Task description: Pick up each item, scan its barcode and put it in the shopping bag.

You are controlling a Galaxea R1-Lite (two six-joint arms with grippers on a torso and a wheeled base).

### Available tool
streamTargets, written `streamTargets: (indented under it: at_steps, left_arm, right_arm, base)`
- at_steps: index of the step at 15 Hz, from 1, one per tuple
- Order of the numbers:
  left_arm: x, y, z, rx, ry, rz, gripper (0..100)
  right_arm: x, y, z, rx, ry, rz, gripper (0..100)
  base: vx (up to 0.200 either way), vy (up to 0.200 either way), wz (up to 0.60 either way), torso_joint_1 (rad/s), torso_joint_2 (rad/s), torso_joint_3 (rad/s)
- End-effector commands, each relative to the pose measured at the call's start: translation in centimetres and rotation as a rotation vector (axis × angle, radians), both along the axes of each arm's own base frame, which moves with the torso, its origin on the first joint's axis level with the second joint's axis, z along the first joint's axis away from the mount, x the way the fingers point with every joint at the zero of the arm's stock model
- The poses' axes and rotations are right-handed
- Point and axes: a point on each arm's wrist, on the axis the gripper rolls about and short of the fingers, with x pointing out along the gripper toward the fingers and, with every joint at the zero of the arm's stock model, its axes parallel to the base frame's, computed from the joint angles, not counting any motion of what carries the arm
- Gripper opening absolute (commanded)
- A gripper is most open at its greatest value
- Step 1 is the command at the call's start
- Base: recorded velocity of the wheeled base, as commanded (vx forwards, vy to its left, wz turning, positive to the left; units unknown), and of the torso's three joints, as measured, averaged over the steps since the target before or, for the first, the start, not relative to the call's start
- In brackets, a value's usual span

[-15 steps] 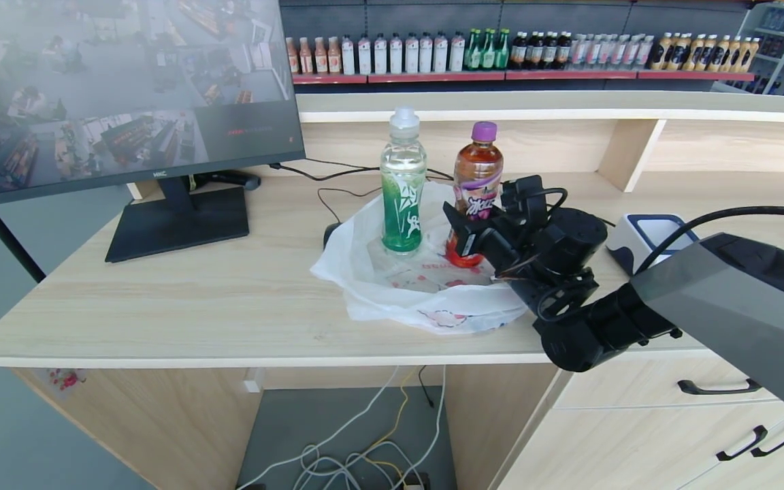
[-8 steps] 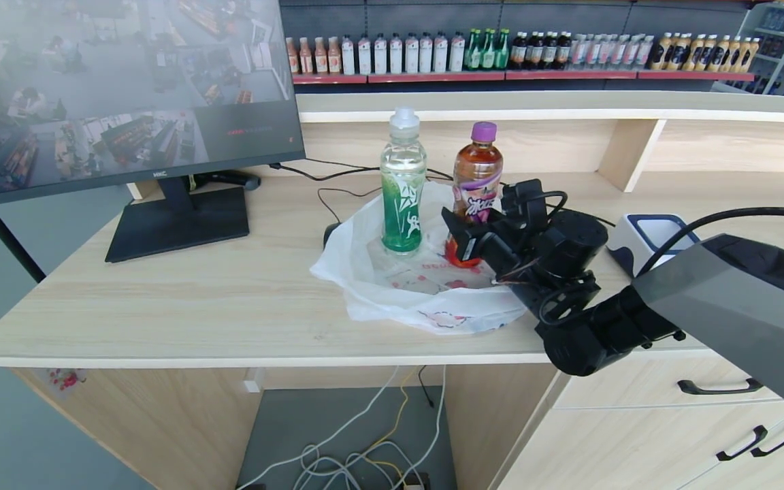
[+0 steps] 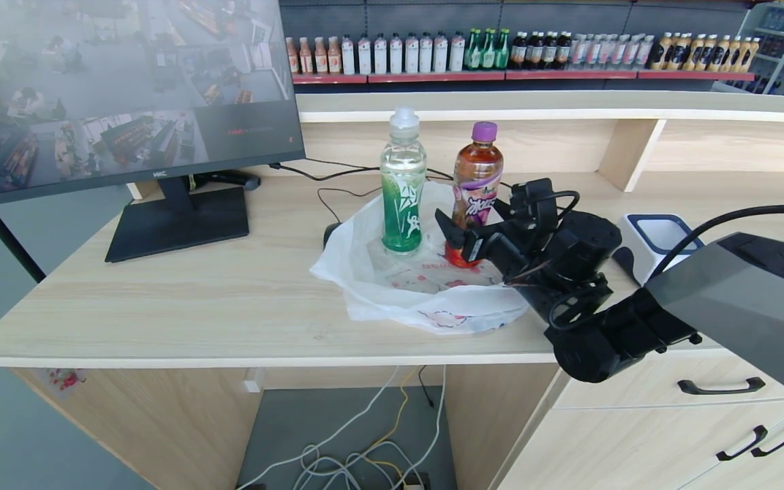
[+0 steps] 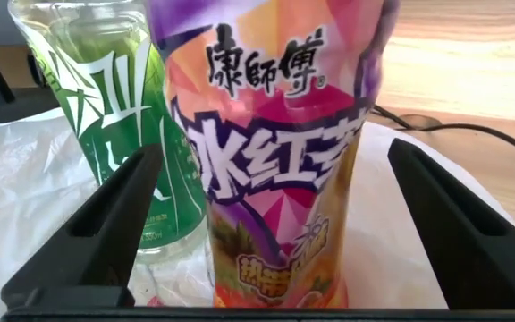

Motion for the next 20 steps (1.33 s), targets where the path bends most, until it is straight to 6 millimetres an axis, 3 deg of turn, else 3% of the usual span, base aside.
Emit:
streamTargets:
  at_steps: [1, 7, 10, 15, 20]
  left_arm:
    - [0.0, 0.0, 0.0, 0.000, 0.000, 0.001, 100]
    - [0.0, 0.0, 0.0, 0.000, 0.000, -0.001, 100]
    - [0.0, 0.0, 0.0, 0.000, 0.000, 0.001, 100]
    - [0.0, 0.0, 0.0, -0.002, 0.000, 0.001, 100]
    - [0.0, 0.0, 0.0, -0.003, 0.000, 0.001, 100]
  right_arm:
    - [-0.9, -0.4, 0.8, 0.000, -0.002, 0.001, 100]
    - [-4.5, -1.9, 3.2, 0.016, -0.047, 0.002, 100]
    - [-6.6, -2.9, 3.3, 0.001, -0.083, -0.008, 100]
    - [-9.4, -1.8, 3.9, -0.002, -0.091, 0.053, 100]
    - [-10.0, -1.1, 4.1, 0.006, -0.093, 0.081, 100]
  base:
    - [0.000, 0.000, 0.00, 0.000, 0.00, 0.000]
    - [0.000, 0.000, 0.00, 0.000, 0.00, 0.000]
    - [0.000, 0.000, 0.00, 0.000, 0.00, 0.000]
    - [0.000, 0.000, 0.00, 0.000, 0.00, 0.000]
    - [0.000, 0.000, 0.00, 0.000, 0.00, 0.000]
